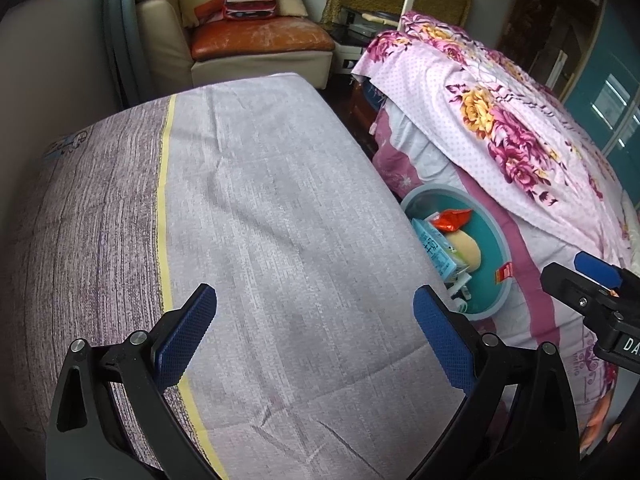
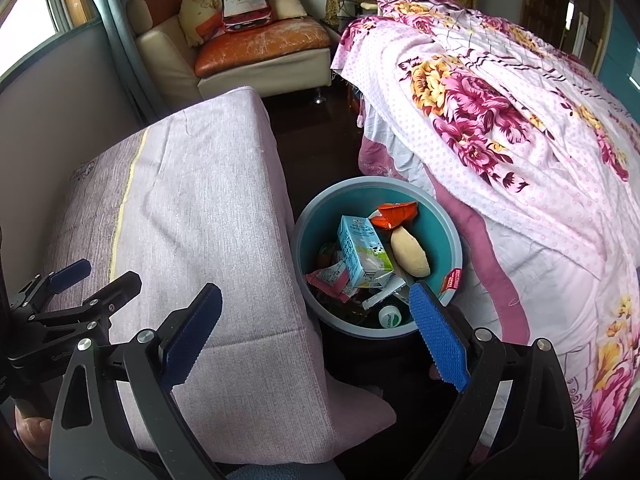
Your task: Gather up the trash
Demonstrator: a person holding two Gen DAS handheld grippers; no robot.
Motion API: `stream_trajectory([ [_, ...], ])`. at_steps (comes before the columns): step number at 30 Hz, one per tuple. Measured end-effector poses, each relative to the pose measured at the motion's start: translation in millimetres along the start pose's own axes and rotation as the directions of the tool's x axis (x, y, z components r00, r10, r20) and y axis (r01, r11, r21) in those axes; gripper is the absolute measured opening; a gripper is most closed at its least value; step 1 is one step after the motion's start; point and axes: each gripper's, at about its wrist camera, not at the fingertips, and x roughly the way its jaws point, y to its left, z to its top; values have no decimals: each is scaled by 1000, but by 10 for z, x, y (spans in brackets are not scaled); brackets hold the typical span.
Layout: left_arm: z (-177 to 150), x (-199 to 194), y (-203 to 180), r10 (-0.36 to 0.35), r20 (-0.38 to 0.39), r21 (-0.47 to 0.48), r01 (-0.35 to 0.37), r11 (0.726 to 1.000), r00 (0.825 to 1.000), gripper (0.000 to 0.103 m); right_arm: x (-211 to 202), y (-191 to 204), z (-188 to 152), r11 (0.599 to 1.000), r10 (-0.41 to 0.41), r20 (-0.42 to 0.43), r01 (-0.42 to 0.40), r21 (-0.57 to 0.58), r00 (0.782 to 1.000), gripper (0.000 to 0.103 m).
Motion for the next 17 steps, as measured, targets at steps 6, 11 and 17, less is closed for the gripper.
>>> stream_trajectory([
  [6, -6, 0, 33, -3, -3, -8, 3, 1000, 1000, 99, -21, 32, 16, 1000, -2, 5, 2, -8, 1000, 90],
  [11, -16, -13, 52, 3, -3, -10, -3, 1000, 1000, 99, -35, 44, 17, 1000, -14, 9, 14, -11, 1000, 90],
  [17, -29, -6, 64, 8, -11, -13, -8, 1000, 1000, 99, -47, 38, 13, 1000, -17, 12, 17, -10, 1000, 90],
])
